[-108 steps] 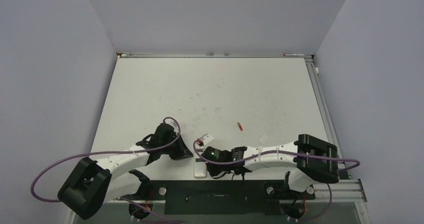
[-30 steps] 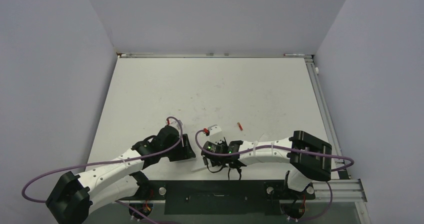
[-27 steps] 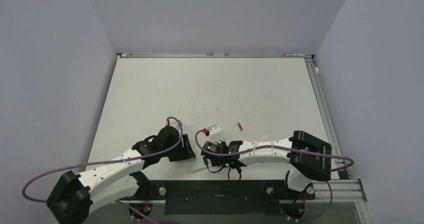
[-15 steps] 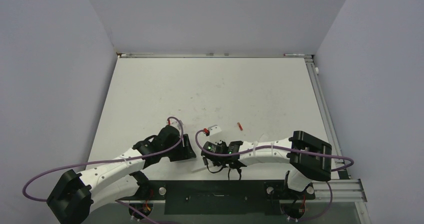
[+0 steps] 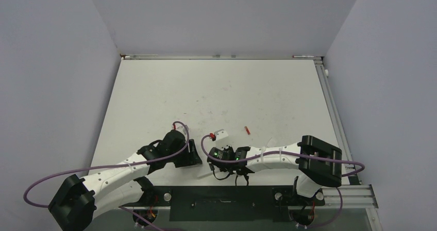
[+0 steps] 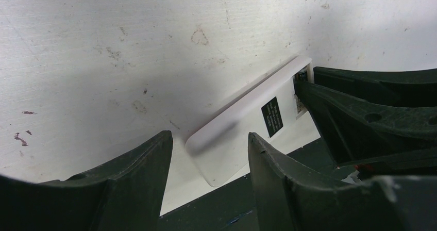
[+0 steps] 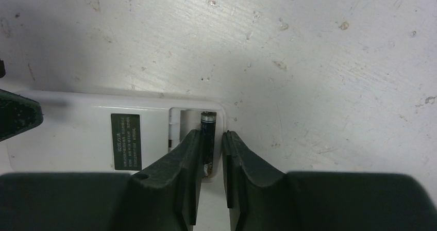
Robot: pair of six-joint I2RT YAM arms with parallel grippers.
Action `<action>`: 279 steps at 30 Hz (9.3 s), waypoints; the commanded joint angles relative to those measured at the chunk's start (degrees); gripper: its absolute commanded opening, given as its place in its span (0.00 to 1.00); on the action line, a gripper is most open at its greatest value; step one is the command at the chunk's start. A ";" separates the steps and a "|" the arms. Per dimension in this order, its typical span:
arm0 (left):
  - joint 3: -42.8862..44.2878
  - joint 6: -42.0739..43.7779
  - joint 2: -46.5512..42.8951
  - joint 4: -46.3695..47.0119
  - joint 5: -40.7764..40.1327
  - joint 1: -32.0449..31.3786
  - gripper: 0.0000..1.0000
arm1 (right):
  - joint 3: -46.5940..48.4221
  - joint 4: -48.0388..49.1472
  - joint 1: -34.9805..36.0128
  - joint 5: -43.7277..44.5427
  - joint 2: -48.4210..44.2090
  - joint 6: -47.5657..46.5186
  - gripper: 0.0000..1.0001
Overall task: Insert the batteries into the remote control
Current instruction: Adjust the remote control at the center of the board, then pick up the battery from the center of the board, then load the battery into the remote control.
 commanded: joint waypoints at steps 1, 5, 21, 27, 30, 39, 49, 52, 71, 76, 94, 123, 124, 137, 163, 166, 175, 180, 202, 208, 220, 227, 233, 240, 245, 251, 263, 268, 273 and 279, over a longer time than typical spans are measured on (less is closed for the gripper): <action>1.25 0.69 -0.62 0.33 -0.11 0.07 0.53 | -0.22 0.18 1.12 -0.91 -0.32 1.76 0.23; 1.98 0.80 -2.16 -1.74 -1.29 0.21 0.55 | 0.60 -0.89 1.25 0.34 -1.38 1.95 0.37; 0.10 -5.53 -11.80 -8.36 2.57 -0.50 0.56 | 6.08 -6.77 -0.18 6.67 -6.09 -3.06 0.48; -4.47 -13.42 -16.41 -3.60 8.23 -2.48 0.56 | 8.88 -5.37 -3.70 5.47 -4.84 -8.01 0.46; -6.58 -18.00 -18.18 -0.59 7.88 -5.57 0.55 | 9.16 -3.91 -5.74 3.93 -4.19 -9.95 0.44; -7.85 -26.29 -11.25 10.70 0.87 -16.81 0.55 | 8.83 0.27 -10.74 -1.06 -1.87 -13.36 0.40; -7.30 -25.49 -0.67 16.94 -3.57 -17.38 0.53 | 5.82 4.36 -13.85 -9.64 0.04 -15.88 0.20; -7.59 -25.42 -0.25 18.03 -5.35 -17.38 0.53 | 4.21 5.44 -13.86 -10.90 0.53 -16.05 0.14; -6.02 -16.55 4.11 16.13 -9.79 -12.15 0.52 | -3.72 7.64 -4.87 -11.37 -2.00 -10.05 0.09; -5.92 -14.35 7.56 19.37 -7.50 -9.78 0.52 | -3.47 4.52 -4.45 -8.22 -6.06 -8.83 0.09; -1.65 -10.10 20.15 27.37 -2.10 -7.94 0.49 | 1.01 -6.25 -16.85 0.00 -17.14 -14.16 0.37; -3.32 -10.03 1.45 14.03 -0.09 -6.66 0.64 | 2.03 4.27 -37.18 -13.56 -0.32 -25.67 0.40; -3.32 -10.01 0.85 13.59 -0.07 -6.58 0.64 | 2.00 4.42 -37.30 -13.77 0.02 -25.75 0.38; -4.18 -9.48 -2.81 11.09 0.41 -5.28 0.67 | 1.44 4.40 -37.68 -14.20 2.05 -26.26 0.23; -6.39 -9.92 -4.51 11.79 1.84 -4.02 0.68 | -0.44 -3.79 -28.16 -12.57 -11.89 -24.15 0.08; -6.53 -9.76 -4.99 11.22 1.93 -3.78 0.68 | -0.37 -5.27 -24.23 -12.88 -14.10 -25.15 0.08; -7.27 -9.75 -6.93 10.36 2.53 -3.40 0.68 | -0.61 -7.22 -14.12 -15.92 -19.20 -29.85 0.08; -7.75 -9.66 -7.67 10.04 2.80 -3.01 0.68 | -0.95 -6.74 -10.84 -19.04 -20.18 -32.93 0.09; -10.36 -11.04 -13.43 7.25 3.69 -1.61 0.68 | 5.73 -6.69 1.89 -21.17 -8.08 -37.26 0.09; -11.22 -10.98 -14.51 6.88 4.07 -1.19 0.68 | 7.08 -6.50 2.40 -21.39 -5.48 -37.42 0.09; -12.19 -10.76 -16.06 6.08 4.64 -0.52 0.69 | 9.66 -6.31 2.76 -22.06 -1.27 -38.16 0.12; -12.57 -10.72 -16.33 6.15 4.93 -0.33 0.69 | 10.46 -6.81 2.75 -22.12 0.30 -38.48 0.16; -12.61 -10.30 -16.20 6.15 5.38 0.04 0.70 | 10.40 -7.29 2.77 -22.14 0.60 -38.42 0.16; -12.43 -9.97 -15.72 6.22 5.54 0.38 0.70 | 9.79 -7.33 2.82 -22.27 0.34 -38.12 0.16; -12.36 -9.99 -15.67 6.20 5.78 0.50 0.70 | 9.78 -7.56 2.83 -22.31 0.80 -37.79 0.18; -12.32 -9.98 -15.77 5.93 5.73 0.56 0.71 | 9.78 -7.76 2.84 -22.06 1.35 -37.36 0.22; -12.07 -9.96 -14.50 7.12 6.40 0.66 0.71 | 10.16 -7.37 2.84 -17.59 -2.96 -34.30 0.28; -12.03 -9.92 -13.20 8.75 7.23 0.65 0.71 | 8.93 -7.44 2.75 -15.16 -6.98 -30.76 0.29; -11.79 -9.53 -10.66 11.59 8.65 0.60 0.70 | 5.90 -5.98 2.75 -11.53 -12.64 -25.05 0.29; -11.23 -9.26 -6.65 14.68 9.67 0.52 0.61 | -0.40 -3.45 0.60 -6.61 -21.03 -15.51 0.31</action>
